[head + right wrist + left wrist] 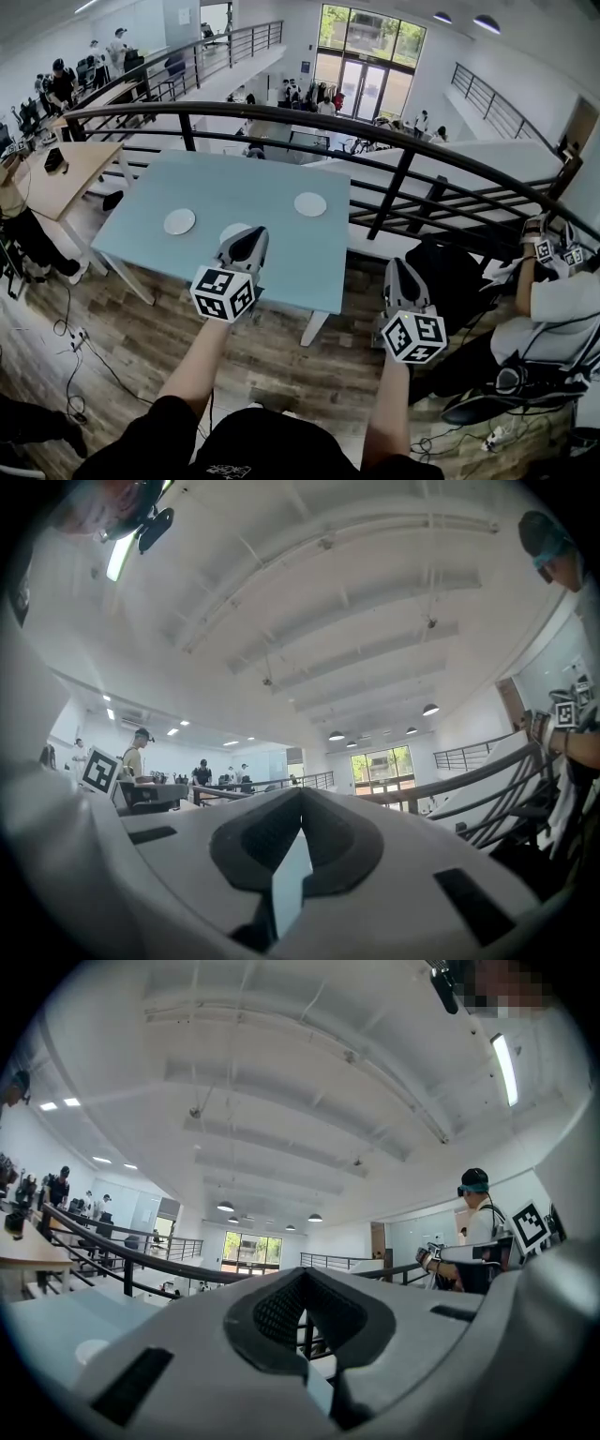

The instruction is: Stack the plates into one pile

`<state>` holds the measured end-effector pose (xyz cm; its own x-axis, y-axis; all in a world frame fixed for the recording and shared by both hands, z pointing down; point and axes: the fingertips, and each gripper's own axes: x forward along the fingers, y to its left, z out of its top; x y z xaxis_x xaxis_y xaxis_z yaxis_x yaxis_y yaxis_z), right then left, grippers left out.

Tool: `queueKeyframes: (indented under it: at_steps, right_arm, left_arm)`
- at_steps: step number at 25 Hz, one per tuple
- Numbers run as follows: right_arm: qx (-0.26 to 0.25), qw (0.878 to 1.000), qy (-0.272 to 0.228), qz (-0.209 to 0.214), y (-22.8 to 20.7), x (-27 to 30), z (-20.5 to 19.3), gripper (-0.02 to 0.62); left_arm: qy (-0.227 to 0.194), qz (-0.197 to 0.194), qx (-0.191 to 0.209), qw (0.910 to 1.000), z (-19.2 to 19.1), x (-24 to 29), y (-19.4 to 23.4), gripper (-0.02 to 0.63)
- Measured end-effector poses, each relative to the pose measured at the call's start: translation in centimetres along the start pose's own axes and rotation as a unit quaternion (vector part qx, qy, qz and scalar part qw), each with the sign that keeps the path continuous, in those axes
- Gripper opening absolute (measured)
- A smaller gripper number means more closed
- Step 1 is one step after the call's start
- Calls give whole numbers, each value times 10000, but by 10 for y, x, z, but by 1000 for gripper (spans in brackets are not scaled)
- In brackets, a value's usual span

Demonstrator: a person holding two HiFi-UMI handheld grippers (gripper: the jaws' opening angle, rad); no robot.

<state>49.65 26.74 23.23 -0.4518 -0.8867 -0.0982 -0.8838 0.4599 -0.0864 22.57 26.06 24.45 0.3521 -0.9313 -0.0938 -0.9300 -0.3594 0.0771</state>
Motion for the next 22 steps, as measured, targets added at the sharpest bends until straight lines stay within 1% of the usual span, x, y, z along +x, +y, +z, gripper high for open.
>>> queueKeyframes:
  at_steps: [5,11,17,22]
  right_arm:
    - [63,9999,49,119,0,-7,-8,7]
    - [183,9994,25,302,5,-4,-15,6]
    - [237,9988,37,433,27,7,-19,6]
    - [271,9986,15,450,61,22,-25,6]
  left_arm:
    - [18,63,7,10000,-8,-11,-7,5]
    - [61,205,52,9998,-13,-24,-6,5]
    - [39,316,124,9994,-6,-40,13,5]
    - [50,283,158,9995,-5,-54,45,5]
